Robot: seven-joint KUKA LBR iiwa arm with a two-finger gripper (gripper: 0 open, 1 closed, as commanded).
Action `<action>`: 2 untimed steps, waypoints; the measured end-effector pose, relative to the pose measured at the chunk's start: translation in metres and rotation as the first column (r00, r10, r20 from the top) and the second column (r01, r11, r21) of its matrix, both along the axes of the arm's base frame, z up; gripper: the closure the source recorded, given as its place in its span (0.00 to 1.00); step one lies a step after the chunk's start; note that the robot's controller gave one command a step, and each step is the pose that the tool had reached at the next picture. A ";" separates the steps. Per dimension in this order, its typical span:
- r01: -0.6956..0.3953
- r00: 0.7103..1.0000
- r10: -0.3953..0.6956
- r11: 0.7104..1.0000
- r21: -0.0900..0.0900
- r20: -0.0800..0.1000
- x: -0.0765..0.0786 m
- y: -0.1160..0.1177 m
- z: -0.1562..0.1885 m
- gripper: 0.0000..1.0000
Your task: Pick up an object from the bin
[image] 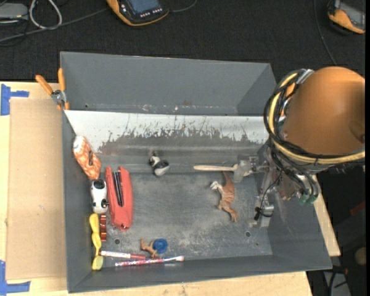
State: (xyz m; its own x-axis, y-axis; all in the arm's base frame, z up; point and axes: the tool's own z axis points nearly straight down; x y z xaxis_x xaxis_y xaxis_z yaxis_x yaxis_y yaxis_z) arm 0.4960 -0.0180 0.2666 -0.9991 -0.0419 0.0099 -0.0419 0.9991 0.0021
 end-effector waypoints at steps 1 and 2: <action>-0.011 1.000 0.011 1.000 -0.001 0.010 0.000 -0.001 0.059 0.00; -0.028 1.000 0.028 1.000 -0.001 0.008 -0.008 0.028 0.026 0.00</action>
Offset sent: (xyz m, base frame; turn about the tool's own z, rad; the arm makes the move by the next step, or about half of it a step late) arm -0.0118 0.0375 0.0133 -0.0323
